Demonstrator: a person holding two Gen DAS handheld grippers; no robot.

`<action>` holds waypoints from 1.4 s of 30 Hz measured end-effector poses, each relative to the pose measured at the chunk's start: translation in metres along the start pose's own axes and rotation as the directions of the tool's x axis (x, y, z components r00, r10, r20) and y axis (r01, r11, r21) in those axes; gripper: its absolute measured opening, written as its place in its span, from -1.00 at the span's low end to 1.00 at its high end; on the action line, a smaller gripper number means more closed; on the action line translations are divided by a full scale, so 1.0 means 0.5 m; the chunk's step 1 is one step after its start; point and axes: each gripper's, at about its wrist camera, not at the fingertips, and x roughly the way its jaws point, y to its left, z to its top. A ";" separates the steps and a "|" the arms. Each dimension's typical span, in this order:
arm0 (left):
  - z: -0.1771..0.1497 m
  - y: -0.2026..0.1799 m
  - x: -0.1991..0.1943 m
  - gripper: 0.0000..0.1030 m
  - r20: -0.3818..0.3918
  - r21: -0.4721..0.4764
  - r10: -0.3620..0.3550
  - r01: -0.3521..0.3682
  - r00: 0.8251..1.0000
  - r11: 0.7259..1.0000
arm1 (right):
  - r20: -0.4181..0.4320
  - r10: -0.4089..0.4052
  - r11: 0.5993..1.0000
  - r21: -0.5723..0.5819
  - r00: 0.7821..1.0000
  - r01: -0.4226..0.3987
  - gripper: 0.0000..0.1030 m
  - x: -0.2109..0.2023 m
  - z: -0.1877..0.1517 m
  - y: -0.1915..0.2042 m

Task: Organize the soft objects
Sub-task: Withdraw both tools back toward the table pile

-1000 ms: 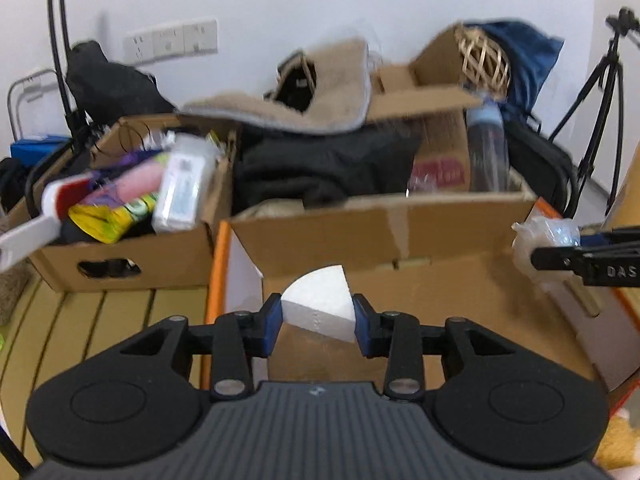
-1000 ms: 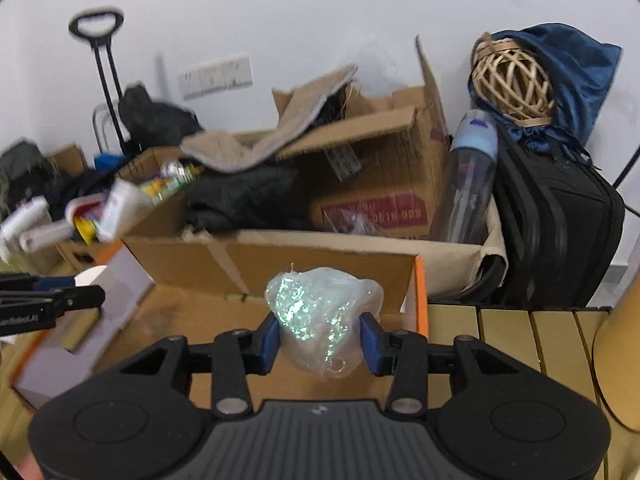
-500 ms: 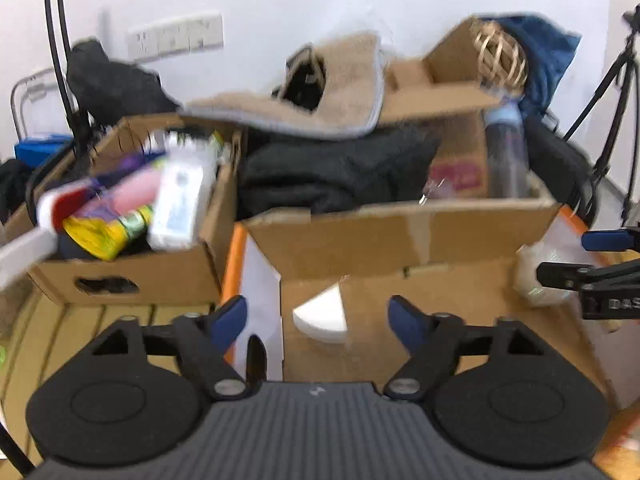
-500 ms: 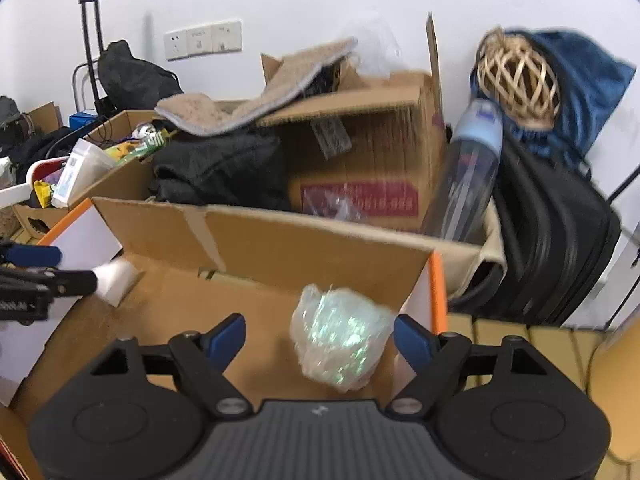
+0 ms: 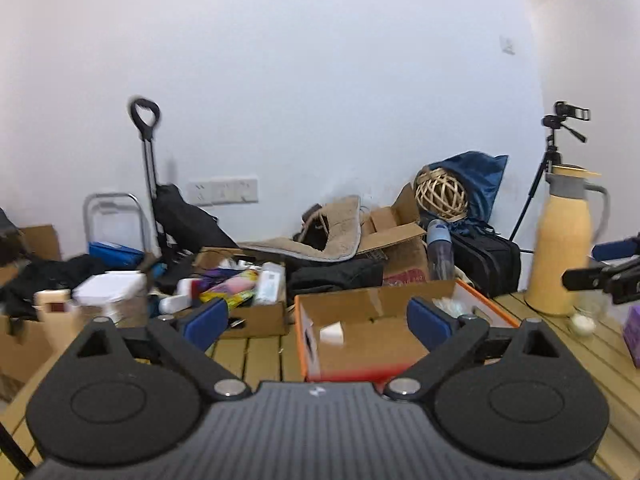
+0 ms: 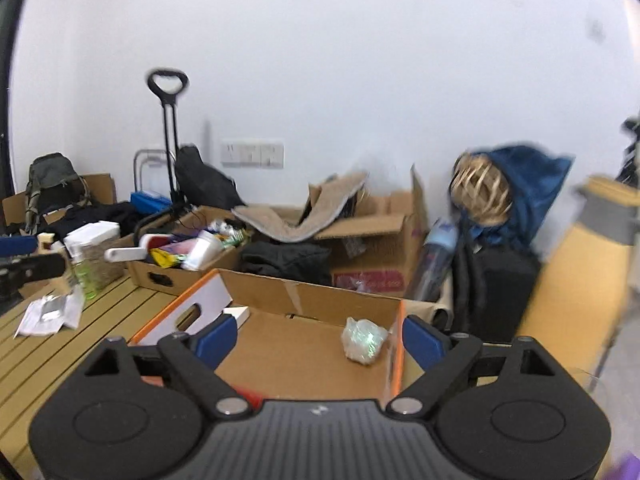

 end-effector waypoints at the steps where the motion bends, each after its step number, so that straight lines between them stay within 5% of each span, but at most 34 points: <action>1: -0.020 -0.004 -0.054 0.94 0.016 -0.009 -0.003 0.003 1.000 1.000 | 0.018 -0.005 1.000 0.000 1.000 0.005 0.74 -0.044 -0.021 0.014; 12: -0.199 -0.057 -0.482 1.00 0.127 0.005 -0.020 0.020 0.992 1.000 | 0.177 -0.047 0.998 0.047 0.983 0.039 0.92 -0.477 -0.287 0.163; 17: -0.282 -0.084 -0.627 1.00 0.131 -0.059 0.005 0.002 0.991 0.998 | 0.204 0.002 0.995 0.094 0.979 -0.021 0.98 -0.592 -0.378 0.213; 21: -0.328 -0.102 -0.719 1.00 0.167 -0.007 0.044 -0.044 0.985 0.999 | 0.216 -0.044 0.998 0.050 0.975 0.033 1.00 -0.665 -0.422 0.262; 26: -0.360 -0.093 -0.772 1.00 0.140 -0.052 0.042 -0.035 0.989 0.998 | 0.253 -0.087 0.994 0.092 0.964 0.066 1.00 -0.761 -0.483 0.303; 30: -0.382 -0.098 -0.807 1.00 0.098 -0.046 0.018 -0.013 0.995 0.999 | 0.217 -0.051 0.993 0.114 0.975 0.027 1.00 -0.805 -0.522 0.331; 35: -0.407 -0.105 -0.816 1.00 0.025 -0.034 0.003 -0.002 1.000 0.999 | 0.141 0.032 0.994 0.104 0.989 -0.047 1.00 -0.816 -0.565 0.355; 42: -0.410 -0.103 -0.793 1.00 -0.038 -0.070 -0.032 0.029 0.999 0.997 | 0.122 0.024 0.994 0.107 0.992 -0.037 1.00 -0.807 -0.571 0.357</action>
